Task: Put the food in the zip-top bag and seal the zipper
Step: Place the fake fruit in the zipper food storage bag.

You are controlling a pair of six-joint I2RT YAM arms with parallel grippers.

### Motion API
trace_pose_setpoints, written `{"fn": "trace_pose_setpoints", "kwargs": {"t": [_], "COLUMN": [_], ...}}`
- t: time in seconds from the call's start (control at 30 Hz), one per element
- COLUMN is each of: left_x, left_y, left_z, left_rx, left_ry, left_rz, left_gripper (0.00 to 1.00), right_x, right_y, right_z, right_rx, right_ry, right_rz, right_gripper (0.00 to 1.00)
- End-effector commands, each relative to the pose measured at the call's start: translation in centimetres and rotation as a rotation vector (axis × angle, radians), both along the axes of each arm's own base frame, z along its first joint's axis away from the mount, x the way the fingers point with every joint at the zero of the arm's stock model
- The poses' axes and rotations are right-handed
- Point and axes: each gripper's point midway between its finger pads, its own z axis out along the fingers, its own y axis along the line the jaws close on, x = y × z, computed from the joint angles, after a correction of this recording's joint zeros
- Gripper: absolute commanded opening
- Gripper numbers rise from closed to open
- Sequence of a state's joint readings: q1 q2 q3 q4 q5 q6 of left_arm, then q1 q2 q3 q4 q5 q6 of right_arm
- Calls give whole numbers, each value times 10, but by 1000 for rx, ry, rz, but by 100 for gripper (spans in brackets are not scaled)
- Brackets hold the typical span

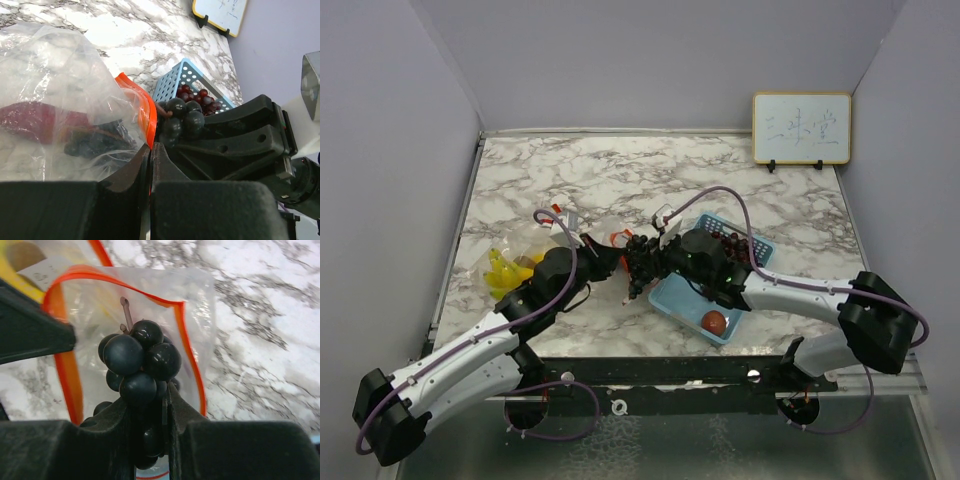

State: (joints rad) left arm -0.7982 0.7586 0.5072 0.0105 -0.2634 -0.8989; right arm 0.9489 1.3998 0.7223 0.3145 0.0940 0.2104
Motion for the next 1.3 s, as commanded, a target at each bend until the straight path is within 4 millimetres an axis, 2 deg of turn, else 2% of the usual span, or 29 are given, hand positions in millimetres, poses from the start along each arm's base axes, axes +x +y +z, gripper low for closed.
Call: {"fn": "trace_pose_setpoints", "kwargs": {"t": [0.0, 0.07, 0.2, 0.3, 0.37, 0.43, 0.5, 0.7, 0.77, 0.83, 0.93, 1.1, 1.2, 1.27], "left_x": [3, 2, 1, -2, -6, -10, -11, -10, -10, -9, -6, -4, -2, -1], "left_y": [-4, -8, -14, -19, -24, -24, -19, 6, 11, 16, 21, 16, 9, 7], "left_z": [24, 22, 19, 25, 33, 38, 39, 29, 27, 24, 19, 9, 2, -2], "left_rx": [-48, -46, -41, -58, -77, -90, -89, -67, -57, -42, -23, -13, -14, -1], "left_ry": [-57, -54, -50, -61, -82, -90, -91, -70, -67, -60, -50, -33, -19, -8], "left_rz": [-10, -32, -59, -93, -130, -145, -132, -24, -1, 22, 48, 40, 25, 20], "left_gripper": [0, 0, 0, 0, 0, 0, 0, 0, 0, 0, 0, 0, 0, 0], "right_x": [-19, -20, -19, 1, 18, 40, 56, 65, 60, 45, 21, -14, -22, -9], "right_y": [38, 48, 67, 69, 62, 42, 18, -19, -14, -2, 12, 16, 13, -5], "right_z": [18, 14, -10, -33, -49, -64, -70, -56, -45, -30, 9, 65, 77, 74], "right_rx": [76, 77, 22, -13, -62, -125, -183, -226, -200, -143, -12, 106, 112, 102], "right_ry": [-46, -33, 34, 92, 116, 159, 162, 128, 118, 95, 58, 10, 27, 52], "right_rz": [225, 262, 322, 212, 94, -106, -280, -460, -406, -267, -100, 86, 107, -39], "right_gripper": [3, 3, 3, 4, 6, 8, 13, 71, 82, 84, 89, 91, 91, 90]}}
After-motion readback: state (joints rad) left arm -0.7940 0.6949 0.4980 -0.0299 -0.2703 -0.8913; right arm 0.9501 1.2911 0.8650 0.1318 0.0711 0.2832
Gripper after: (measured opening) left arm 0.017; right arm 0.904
